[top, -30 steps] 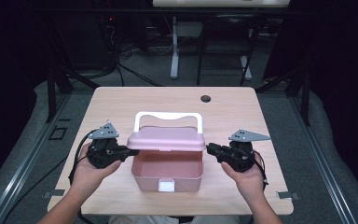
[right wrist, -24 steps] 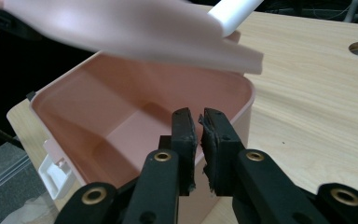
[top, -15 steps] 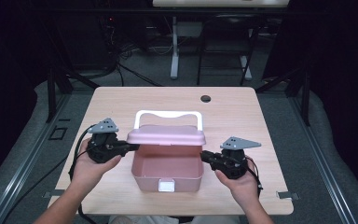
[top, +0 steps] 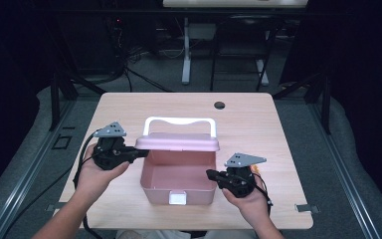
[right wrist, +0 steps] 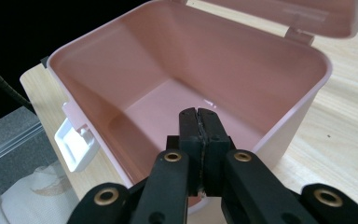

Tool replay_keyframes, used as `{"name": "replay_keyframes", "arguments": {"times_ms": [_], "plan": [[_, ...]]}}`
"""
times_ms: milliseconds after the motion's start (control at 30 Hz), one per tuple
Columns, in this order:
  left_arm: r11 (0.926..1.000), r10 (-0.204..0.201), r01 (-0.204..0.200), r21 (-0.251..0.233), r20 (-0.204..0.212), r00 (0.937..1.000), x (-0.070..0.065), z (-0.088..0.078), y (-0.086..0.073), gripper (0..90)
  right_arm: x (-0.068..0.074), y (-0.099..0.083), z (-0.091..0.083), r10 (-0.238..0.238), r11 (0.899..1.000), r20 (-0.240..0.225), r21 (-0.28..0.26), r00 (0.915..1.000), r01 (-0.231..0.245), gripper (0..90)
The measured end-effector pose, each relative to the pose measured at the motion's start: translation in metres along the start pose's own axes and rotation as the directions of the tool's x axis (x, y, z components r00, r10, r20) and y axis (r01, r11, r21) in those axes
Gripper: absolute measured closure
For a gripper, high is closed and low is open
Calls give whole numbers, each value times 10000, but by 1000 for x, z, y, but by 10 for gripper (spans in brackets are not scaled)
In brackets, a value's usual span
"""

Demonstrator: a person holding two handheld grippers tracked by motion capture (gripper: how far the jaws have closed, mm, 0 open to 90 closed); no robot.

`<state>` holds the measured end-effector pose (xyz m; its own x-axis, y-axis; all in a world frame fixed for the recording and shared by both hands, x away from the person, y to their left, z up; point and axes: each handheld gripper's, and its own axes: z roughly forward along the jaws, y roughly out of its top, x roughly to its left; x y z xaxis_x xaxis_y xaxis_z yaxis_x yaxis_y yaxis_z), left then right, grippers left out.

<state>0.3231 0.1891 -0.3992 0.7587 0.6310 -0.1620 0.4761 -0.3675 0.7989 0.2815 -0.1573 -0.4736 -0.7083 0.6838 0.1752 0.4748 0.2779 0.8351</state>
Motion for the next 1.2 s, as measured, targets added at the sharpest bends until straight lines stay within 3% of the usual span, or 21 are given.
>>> {"name": "replay_keyframes", "arguments": {"times_ms": [433, 1200], "plan": [[10000, -43, 43, 2, -44, 10000, 2, 0, 5, 900, 4, -8, 10, 59, 9997, -380, 257, 9993, -49, 900], [9999, -124, 124, -18, -137, 9998, 7, 0, 15, 900, 14, -16, 24, -238, 9984, -412, 501, 9989, 259, 898]]}}
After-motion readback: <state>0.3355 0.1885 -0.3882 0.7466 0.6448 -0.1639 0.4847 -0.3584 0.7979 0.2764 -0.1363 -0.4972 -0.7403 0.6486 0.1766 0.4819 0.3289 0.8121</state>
